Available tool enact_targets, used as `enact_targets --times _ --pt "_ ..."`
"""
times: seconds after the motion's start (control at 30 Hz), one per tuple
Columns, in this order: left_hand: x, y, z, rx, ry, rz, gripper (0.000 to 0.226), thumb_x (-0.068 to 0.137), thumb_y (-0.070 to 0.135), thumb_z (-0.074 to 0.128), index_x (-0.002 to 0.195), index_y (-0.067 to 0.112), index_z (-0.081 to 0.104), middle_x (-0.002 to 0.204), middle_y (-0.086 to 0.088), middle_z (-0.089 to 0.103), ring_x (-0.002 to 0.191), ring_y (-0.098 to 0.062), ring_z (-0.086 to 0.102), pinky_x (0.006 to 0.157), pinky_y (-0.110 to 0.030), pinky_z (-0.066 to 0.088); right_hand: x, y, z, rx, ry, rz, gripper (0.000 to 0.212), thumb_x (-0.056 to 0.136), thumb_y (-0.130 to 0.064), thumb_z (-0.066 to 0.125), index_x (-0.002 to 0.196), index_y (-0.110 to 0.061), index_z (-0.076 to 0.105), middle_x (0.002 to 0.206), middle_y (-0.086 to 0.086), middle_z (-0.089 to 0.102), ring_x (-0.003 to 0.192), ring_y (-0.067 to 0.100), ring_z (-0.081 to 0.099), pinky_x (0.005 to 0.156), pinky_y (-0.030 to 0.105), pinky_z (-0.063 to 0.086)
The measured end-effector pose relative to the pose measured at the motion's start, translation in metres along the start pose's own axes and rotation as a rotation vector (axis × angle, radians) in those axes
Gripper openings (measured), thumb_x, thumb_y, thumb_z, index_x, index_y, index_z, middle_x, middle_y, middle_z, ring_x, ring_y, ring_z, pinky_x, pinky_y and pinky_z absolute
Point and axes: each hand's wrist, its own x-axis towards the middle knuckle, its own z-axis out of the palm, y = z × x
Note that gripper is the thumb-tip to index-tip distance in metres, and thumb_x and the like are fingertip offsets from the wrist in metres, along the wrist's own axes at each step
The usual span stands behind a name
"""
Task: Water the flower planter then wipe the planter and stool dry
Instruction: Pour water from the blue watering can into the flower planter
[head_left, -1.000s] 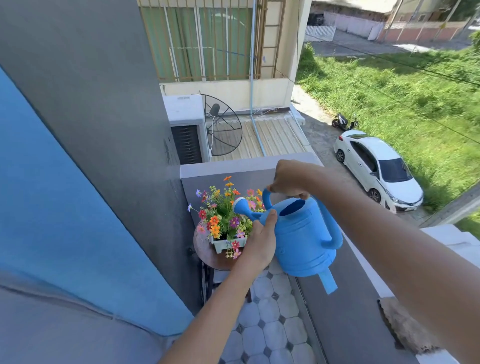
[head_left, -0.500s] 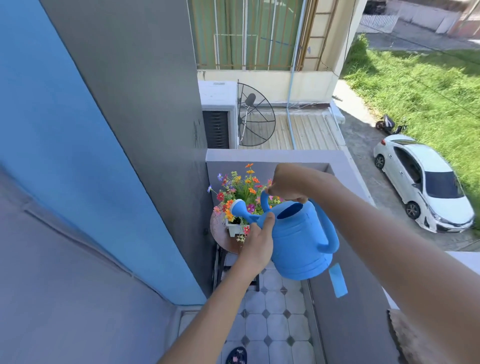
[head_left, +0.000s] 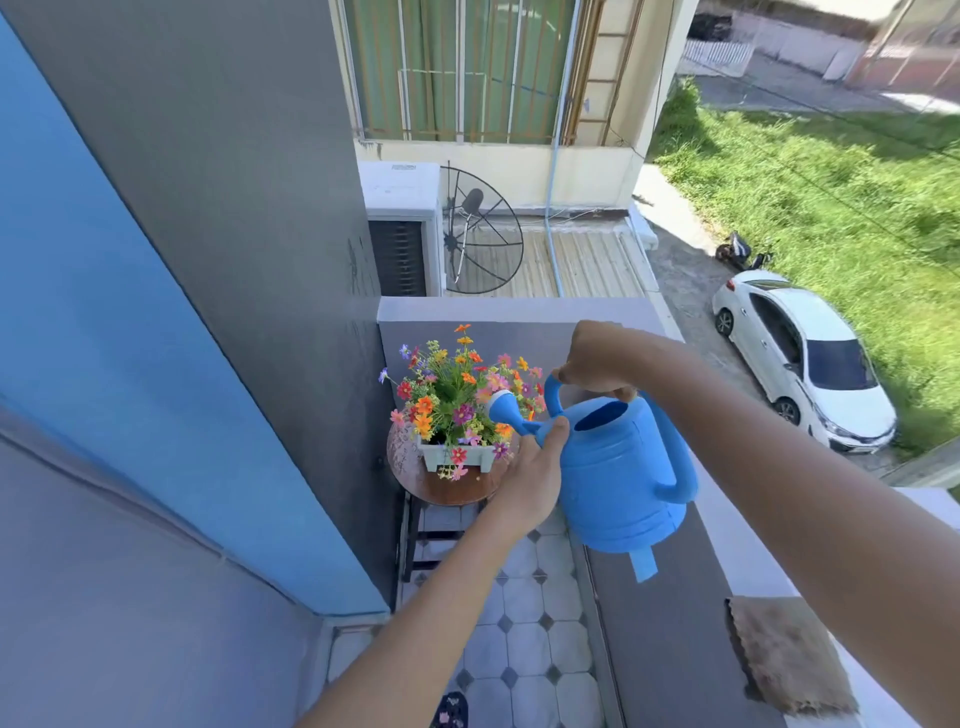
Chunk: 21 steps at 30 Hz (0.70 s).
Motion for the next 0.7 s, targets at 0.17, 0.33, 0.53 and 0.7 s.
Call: enact_targets --times 0.17,0.33,0.53,0.7 --pt "-0.015 0.022 0.005 -0.020 -0.068 0.076 0.071 0.087 0.077 0.028 0.130 0.024 0.047 0.116 -0.002 0.057 0.106 -0.017 0.055 0.097 -0.044 0.042 -0.001 0.014 -0.002 -0.022 0.018 0.041 0.024 0.099 -0.024 0.054 0.087 -0.004 0.052 0.068 0.017 0.070 0.048 0.027 0.062 0.050 0.029 0.048" --pt "-0.002 0.017 0.014 0.010 -0.085 0.080 0.100 0.068 0.095 0.027 0.129 0.019 0.053 0.113 -0.011 0.064 0.105 -0.024 0.060 0.089 -0.045 0.045 -0.002 0.025 -0.005 0.072 0.020 0.082 0.032 0.098 -0.026 0.057 0.074 -0.007 0.048 0.032 0.005 0.052 0.037 0.023 0.049 0.049 0.026 0.042" --pt "-0.001 0.022 0.013 0.005 -0.114 0.079 0.090 0.074 0.086 0.027 0.130 0.019 0.051 0.115 -0.008 0.063 0.105 -0.020 0.060 0.080 -0.038 0.042 -0.004 0.029 -0.004 0.105 0.007 0.123 0.036 0.100 -0.027 0.054 0.071 -0.010 0.043 0.021 -0.002 0.040 0.037 0.021 0.045 0.046 0.025 0.039" --pt "0.005 0.022 0.008 0.012 -0.121 0.100 0.074 0.088 0.073 0.030 0.128 0.014 0.051 0.103 -0.004 0.059 0.090 -0.012 0.056 0.070 -0.031 0.043 0.000 0.029 -0.003 0.118 0.017 0.130 0.035 0.100 -0.026 0.054 0.070 -0.010 0.044 0.038 0.007 0.053 0.036 0.021 0.047 0.048 0.026 0.041"
